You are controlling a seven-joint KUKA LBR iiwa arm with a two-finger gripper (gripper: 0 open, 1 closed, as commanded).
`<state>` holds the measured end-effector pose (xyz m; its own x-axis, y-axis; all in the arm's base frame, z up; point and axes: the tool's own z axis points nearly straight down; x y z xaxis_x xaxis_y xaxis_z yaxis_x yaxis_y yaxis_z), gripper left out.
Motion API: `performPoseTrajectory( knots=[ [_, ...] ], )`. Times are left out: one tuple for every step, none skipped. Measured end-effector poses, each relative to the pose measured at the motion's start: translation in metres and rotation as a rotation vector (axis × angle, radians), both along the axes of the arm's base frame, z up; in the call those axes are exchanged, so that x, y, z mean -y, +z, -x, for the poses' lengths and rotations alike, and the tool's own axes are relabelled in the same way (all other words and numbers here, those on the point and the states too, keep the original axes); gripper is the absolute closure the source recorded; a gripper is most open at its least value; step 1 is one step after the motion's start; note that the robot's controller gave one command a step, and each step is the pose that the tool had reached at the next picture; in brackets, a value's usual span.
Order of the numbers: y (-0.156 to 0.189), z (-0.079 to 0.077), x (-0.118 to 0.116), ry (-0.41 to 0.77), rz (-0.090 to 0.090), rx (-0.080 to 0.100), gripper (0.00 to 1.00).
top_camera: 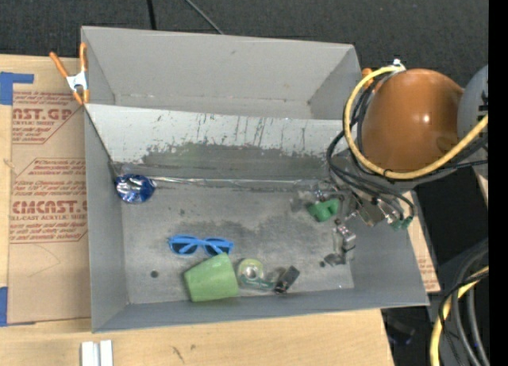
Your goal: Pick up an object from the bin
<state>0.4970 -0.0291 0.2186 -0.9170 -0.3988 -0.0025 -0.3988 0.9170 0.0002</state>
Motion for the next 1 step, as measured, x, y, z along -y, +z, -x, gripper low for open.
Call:
performPoseTrajectory(
  knots=[
    [-0.0815,0.0112,-0.0334,0.123,-0.002,-0.009,0.00]
  ],
)
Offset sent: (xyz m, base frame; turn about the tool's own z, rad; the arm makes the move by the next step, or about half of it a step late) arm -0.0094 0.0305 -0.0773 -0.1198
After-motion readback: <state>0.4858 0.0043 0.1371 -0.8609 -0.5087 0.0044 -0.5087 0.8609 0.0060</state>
